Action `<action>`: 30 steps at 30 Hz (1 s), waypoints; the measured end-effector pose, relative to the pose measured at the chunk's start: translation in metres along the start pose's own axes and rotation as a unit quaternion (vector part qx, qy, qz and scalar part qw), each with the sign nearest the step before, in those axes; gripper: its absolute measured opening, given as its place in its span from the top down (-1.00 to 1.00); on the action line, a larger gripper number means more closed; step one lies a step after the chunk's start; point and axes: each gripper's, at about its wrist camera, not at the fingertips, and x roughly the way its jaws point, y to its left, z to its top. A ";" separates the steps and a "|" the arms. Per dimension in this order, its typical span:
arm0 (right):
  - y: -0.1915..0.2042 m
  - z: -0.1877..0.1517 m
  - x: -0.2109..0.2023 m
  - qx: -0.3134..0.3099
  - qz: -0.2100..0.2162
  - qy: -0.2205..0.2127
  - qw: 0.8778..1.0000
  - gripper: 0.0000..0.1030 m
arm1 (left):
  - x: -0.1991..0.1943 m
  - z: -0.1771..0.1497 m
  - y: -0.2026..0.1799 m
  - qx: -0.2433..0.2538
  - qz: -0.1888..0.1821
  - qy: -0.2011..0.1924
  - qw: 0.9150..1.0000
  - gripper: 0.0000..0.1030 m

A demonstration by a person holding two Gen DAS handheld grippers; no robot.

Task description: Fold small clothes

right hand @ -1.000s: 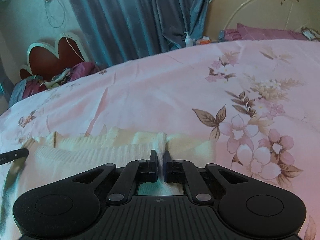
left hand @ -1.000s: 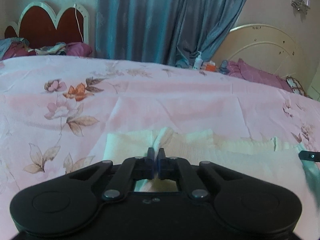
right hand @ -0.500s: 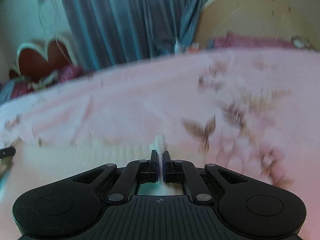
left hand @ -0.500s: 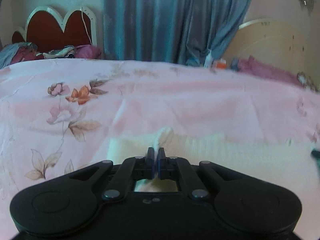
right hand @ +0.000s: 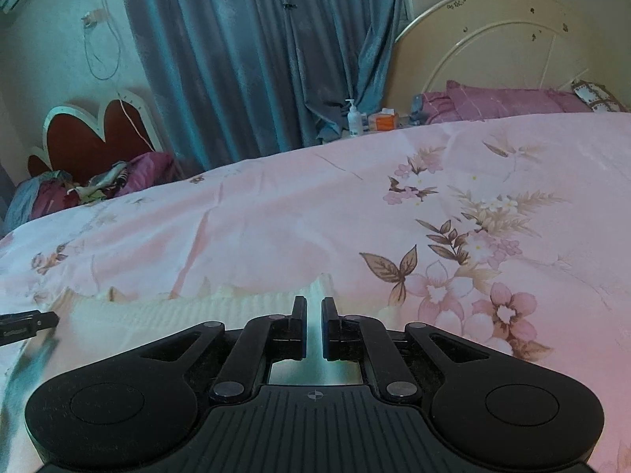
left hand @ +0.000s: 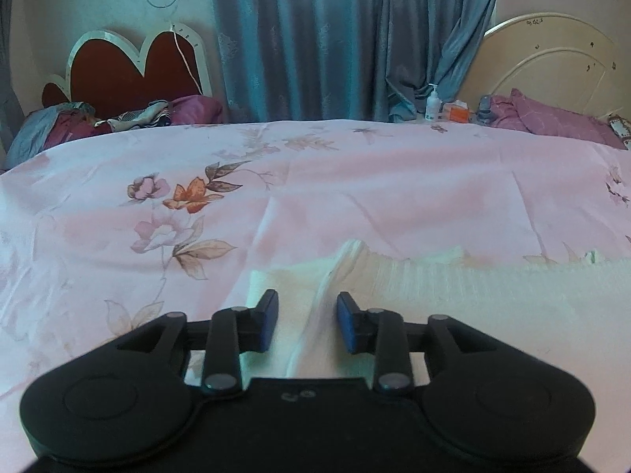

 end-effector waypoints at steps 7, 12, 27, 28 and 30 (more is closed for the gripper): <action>0.014 -0.012 -0.012 -0.005 0.013 0.009 1.000 0.88 | -0.032 0.002 -0.009 0.018 -0.003 -0.019 1.000 0.00; 0.028 -0.022 -0.025 -0.008 0.013 -0.008 1.000 -0.13 | -0.051 0.001 -0.017 0.029 -0.022 -0.027 0.999 -0.06; 0.053 -0.055 -0.026 -0.011 -0.016 0.025 0.999 0.30 | -0.045 -0.037 -0.024 0.058 -0.058 0.008 0.997 -0.13; 0.053 -0.058 -0.025 -0.010 -0.019 0.027 0.999 0.30 | -0.042 -0.041 -0.022 0.058 -0.057 0.013 0.997 -0.13; 0.053 -0.062 -0.025 -0.013 -0.027 0.031 0.999 0.30 | -0.038 -0.048 -0.015 0.056 -0.057 0.018 0.997 -0.14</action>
